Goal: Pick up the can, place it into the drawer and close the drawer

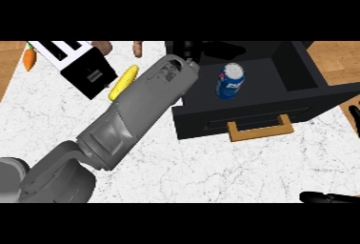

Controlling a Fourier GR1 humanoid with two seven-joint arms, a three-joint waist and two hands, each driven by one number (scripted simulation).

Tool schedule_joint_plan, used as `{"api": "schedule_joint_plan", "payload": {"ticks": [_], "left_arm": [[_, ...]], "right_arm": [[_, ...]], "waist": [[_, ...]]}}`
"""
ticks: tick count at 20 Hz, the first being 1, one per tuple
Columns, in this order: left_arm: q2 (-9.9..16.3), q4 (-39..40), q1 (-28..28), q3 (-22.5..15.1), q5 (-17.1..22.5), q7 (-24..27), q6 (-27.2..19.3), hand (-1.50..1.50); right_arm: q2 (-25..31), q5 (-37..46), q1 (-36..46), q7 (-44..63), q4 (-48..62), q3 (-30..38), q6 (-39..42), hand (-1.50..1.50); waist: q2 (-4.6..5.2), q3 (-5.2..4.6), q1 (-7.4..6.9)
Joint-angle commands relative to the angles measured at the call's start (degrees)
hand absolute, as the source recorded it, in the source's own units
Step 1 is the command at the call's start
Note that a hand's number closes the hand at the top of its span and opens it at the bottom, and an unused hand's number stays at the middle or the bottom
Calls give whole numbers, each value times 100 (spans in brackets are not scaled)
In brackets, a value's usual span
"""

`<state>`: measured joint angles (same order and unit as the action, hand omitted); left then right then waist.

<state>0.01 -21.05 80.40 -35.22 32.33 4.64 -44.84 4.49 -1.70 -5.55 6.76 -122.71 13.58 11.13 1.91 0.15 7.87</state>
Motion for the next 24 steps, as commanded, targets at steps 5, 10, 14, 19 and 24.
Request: {"api": "schedule_joint_plan", "payload": {"ticks": [5,10,14,19,24], "left_arm": [[-1,-44,208,130,416,-103,-17,-150],[-1,-105,55,301,612,425,11,-150],[-1,-149,297,186,685,255,-129,-150],[-1,-501,152,-73,773,260,-499,-150],[-1,-617,149,55,809,102,-363,-150]], "right_arm": [[530,839,-7,-387,-387,-54,164,-150],[590,1745,92,-486,-614,-476,21,-150],[702,2553,156,-697,-454,-792,-88,-150],[1019,3718,699,-610,147,-1250,-196,-150],[1061,4965,1058,-679,996,-1774,-603,-150]], "waist": [[-47,-3,-96],[-37,-12,-252],[-75,-7,-339],[-102,-9,-496],[-141,-13,-740]]}}
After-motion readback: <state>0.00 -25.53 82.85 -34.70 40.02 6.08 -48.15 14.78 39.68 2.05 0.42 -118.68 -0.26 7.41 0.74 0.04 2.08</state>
